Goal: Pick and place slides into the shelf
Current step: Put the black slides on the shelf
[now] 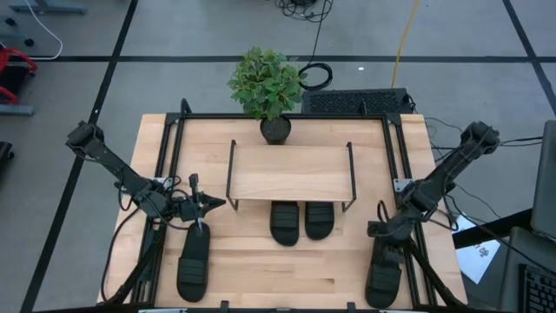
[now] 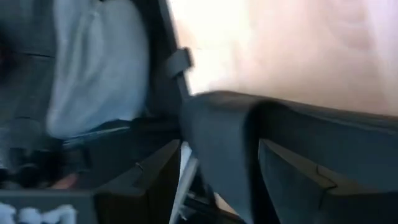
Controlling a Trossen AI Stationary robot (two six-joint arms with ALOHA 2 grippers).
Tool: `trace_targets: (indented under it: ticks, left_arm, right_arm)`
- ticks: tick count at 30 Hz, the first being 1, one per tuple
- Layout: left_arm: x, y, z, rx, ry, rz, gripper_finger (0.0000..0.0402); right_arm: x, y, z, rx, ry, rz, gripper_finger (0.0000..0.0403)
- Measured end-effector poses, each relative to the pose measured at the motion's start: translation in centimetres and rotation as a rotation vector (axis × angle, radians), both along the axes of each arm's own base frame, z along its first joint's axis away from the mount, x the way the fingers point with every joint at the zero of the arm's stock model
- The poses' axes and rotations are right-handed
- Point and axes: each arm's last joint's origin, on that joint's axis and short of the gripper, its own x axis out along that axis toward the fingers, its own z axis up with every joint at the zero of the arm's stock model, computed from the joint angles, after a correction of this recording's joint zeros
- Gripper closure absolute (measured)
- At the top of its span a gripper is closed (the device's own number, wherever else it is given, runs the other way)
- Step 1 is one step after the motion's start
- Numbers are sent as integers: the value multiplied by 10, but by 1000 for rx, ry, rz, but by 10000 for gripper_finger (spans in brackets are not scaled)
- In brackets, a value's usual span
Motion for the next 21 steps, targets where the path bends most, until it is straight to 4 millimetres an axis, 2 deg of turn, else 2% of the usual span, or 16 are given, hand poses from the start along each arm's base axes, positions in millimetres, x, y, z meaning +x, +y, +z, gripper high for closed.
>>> trace_targets:
  ticks: [7, 15, 21]
  left_arm:
    - [0, 0, 0, 4, 0, 9, 393]
    - [0, 0, 0, 1, -1, 9, 394]
    - [0, 0, 0, 1, -1, 10, 388]
  right_arm:
    - [-5, 8, -12, 95, -71, -32, 195]
    - [-17, 4, -33, 56, 53, -48, 195]
    - [-19, 6, -35, 61, 31, -52, 195]
